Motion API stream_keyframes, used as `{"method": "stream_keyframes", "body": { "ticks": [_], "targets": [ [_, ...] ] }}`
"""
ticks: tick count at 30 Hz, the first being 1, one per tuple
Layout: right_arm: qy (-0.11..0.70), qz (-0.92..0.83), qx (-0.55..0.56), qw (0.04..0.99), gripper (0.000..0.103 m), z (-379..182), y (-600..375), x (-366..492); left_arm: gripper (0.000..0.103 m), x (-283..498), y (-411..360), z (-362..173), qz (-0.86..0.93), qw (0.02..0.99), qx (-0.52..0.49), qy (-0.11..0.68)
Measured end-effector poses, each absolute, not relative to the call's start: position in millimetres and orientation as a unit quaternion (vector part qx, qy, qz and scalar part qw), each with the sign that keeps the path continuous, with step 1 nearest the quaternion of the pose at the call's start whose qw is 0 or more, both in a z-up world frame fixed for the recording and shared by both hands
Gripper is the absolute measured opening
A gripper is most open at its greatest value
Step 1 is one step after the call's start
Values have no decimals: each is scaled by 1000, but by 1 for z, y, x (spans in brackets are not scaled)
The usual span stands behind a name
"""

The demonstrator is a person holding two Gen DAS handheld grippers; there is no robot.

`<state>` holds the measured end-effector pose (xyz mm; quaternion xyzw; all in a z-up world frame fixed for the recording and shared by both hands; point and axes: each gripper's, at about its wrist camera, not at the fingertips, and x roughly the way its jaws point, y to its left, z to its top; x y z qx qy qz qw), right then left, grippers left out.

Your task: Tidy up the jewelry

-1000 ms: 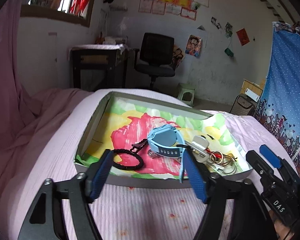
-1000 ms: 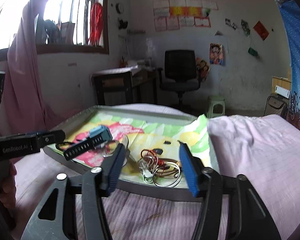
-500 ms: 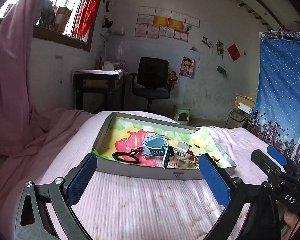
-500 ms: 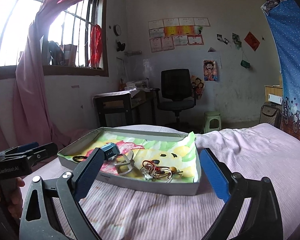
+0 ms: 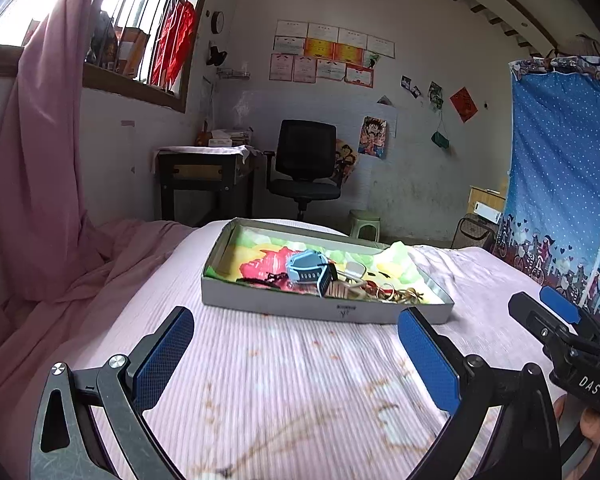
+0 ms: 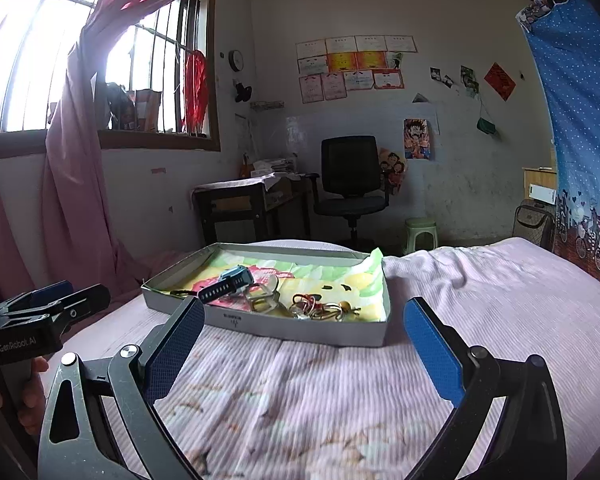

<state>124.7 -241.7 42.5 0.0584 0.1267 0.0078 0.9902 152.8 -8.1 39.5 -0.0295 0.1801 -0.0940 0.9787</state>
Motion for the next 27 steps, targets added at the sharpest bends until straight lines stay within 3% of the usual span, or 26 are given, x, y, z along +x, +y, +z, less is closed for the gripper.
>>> {"method": "stream_keyframes", "body": {
  "ticks": [27],
  "targets": [
    [166,-1,53,985,98,19,-236,55,103,82,1,15,-83,980,-6,180]
  ]
}}
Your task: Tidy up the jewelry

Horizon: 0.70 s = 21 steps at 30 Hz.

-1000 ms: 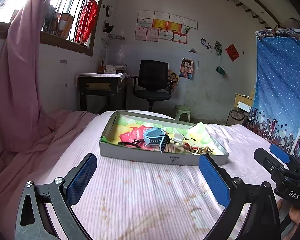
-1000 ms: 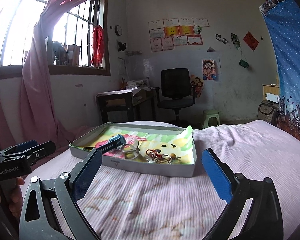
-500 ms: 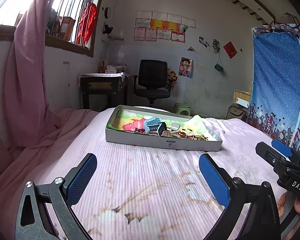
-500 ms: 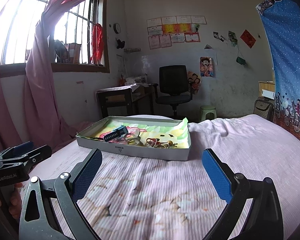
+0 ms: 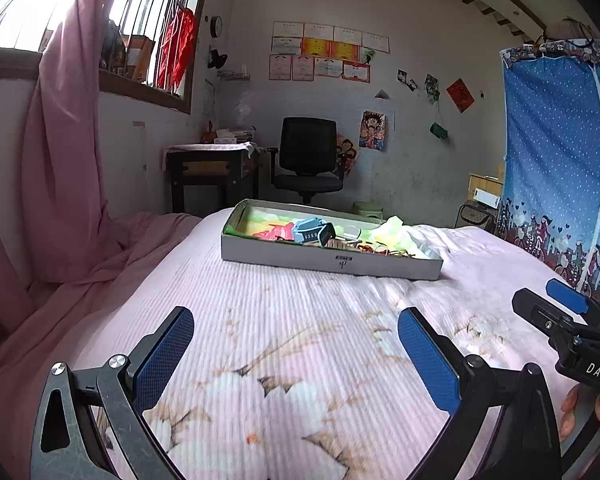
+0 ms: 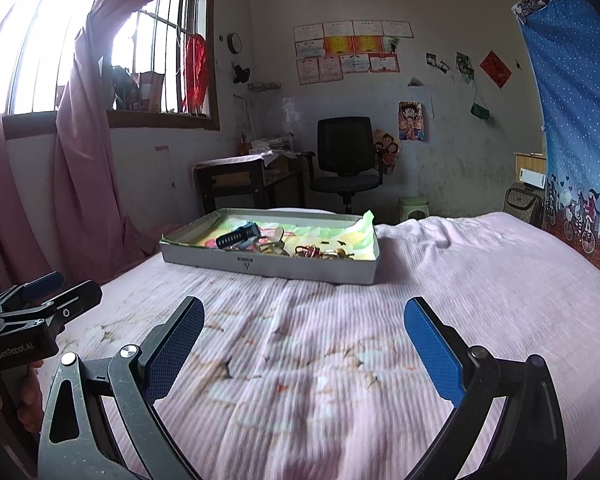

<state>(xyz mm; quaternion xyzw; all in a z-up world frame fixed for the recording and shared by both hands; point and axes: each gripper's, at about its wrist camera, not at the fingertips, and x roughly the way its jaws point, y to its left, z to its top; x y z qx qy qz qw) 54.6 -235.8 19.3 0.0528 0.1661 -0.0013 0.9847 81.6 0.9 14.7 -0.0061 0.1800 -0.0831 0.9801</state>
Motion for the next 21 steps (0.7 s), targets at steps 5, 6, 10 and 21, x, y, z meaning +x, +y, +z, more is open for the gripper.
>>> {"method": "stream_keyframes", "body": {
  "ticks": [5,6,10,21],
  "targets": [
    [172,-4,53,984,98,14,-234,51,103,80,5,10,-80,980,-12,184],
    [173,-4,52,983,98,13,-233,52,103,80,6,10,-79,980,-14,185],
    [175,-4,50,983,98,11,-231,53,103,82,11,11,-76,980,-24,182],
    [176,-4,49,983,98,10,-230,53,103,83,15,10,-71,980,-28,182]
  ]
}}
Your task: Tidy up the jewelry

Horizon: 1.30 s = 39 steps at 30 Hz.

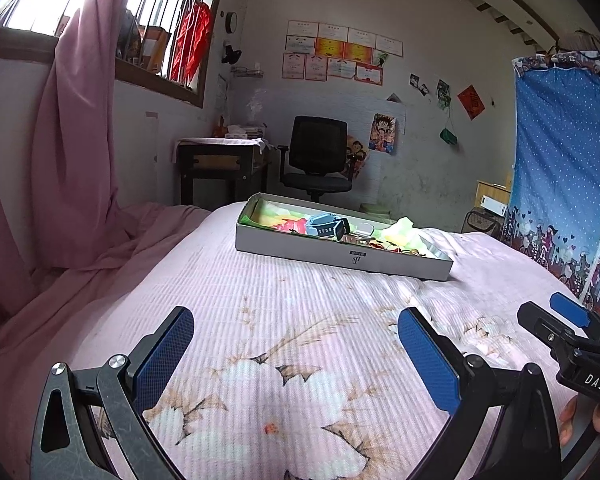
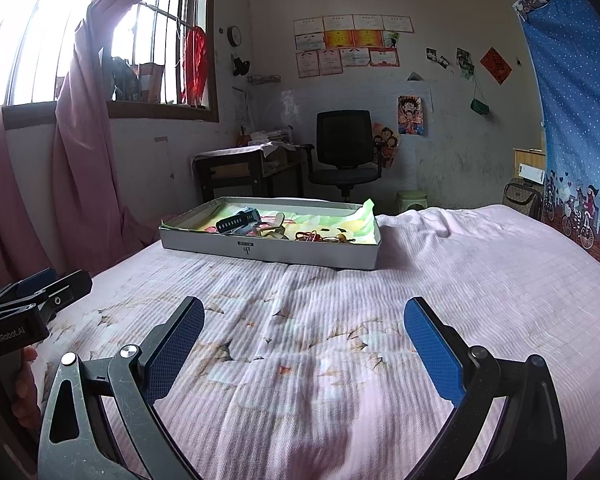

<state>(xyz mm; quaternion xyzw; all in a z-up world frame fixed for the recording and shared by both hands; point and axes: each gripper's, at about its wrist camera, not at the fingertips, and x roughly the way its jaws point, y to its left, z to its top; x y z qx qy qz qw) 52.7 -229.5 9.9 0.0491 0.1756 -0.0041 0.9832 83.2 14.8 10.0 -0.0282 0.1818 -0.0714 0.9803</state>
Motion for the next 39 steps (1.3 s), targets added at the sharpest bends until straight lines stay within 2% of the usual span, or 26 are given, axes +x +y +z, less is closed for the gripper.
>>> {"method": "stream_keyframes", "body": {
  "ticks": [39],
  "targets": [
    [175,-4,50,983,98,9,-230,53,103,84,13,6,-73,980,-23,182]
  ]
}}
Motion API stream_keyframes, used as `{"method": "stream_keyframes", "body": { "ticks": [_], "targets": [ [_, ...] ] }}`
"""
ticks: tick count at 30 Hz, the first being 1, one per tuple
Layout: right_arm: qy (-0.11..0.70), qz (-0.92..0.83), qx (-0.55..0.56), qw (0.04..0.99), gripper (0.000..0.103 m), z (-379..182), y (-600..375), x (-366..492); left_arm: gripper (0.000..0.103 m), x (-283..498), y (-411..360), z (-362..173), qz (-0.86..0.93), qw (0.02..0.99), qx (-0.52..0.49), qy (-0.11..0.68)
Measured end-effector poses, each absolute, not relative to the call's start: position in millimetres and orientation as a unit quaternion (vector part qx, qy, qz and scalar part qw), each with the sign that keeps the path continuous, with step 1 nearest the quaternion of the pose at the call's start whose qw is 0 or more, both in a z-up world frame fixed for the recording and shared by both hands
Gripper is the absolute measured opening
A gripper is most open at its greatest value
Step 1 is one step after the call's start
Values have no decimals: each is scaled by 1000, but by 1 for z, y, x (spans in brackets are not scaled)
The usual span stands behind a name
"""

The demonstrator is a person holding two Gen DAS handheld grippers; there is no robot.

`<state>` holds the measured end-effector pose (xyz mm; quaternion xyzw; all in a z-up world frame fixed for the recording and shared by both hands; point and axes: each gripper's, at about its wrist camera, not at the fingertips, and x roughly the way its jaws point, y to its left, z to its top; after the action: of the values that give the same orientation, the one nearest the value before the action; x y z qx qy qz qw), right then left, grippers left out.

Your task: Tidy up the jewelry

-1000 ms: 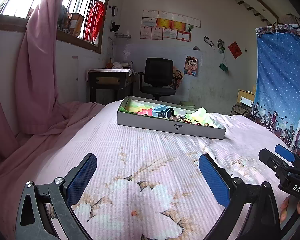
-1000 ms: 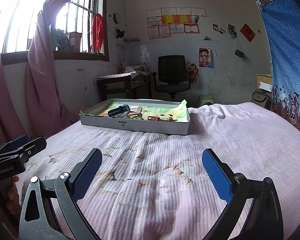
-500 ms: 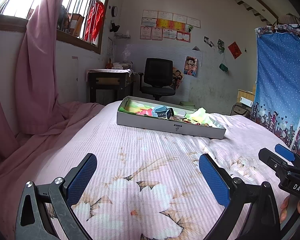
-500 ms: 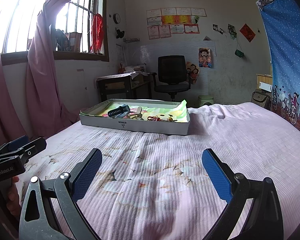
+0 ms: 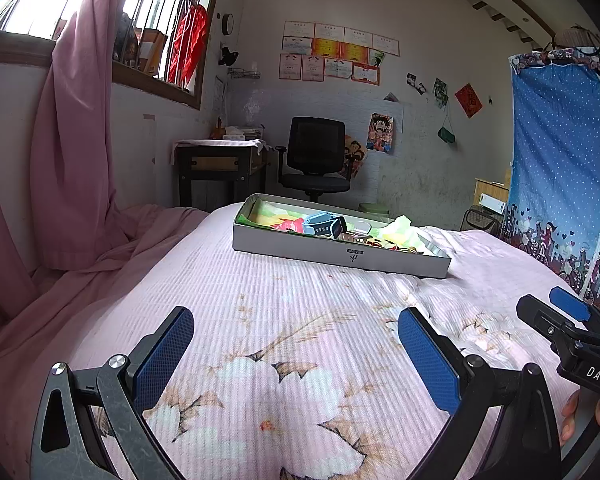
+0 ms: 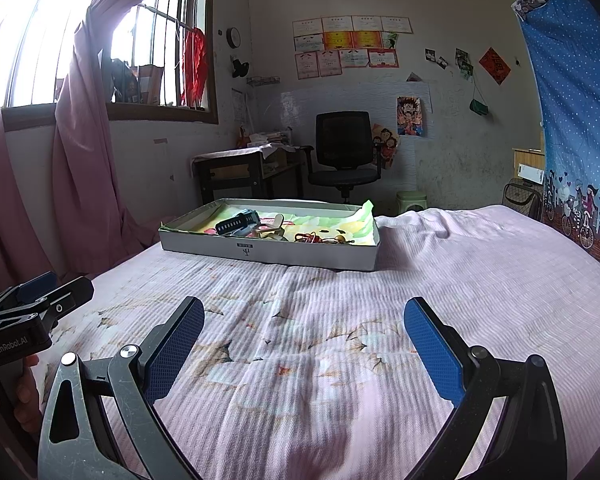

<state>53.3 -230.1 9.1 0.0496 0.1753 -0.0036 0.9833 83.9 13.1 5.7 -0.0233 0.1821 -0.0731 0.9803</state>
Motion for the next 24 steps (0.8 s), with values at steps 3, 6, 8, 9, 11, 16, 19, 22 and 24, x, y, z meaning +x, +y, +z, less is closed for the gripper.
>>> {"method": "stream_keyframes", "body": {
  "ticks": [3,6,8,9,11,16,19,22,24],
  "targets": [
    [175,-4,50,983,98,9,-230,53,103,84,13,6,-73,980,-23,182],
    [175,-4,49,983,98,9,-230,53,103,84,13,6,-73,980,-23,182],
    [175,-4,49,983,98,9,-231,53,103,84,13,6,-73,980,-23,181],
    [175,-4,49,983,98,9,-230,53,103,84,13,5,-73,980,-23,181],
    [175,-4,49,983,98,9,-230,53,103,83,13,6,-73,980,-23,181],
    [175,-4,50,983,98,9,-230,53,103,83,12,6,-73,981,-22,180],
    [175,-4,50,983,98,9,-230,53,103,83,12,6,-74,981,-21,180],
    [175,-4,49,983,98,8,-230,53,103,82,10,6,-74,981,-21,180],
    [175,-4,49,983,98,8,-230,53,103,82,10,6,-73,981,-21,179]
  ]
}}
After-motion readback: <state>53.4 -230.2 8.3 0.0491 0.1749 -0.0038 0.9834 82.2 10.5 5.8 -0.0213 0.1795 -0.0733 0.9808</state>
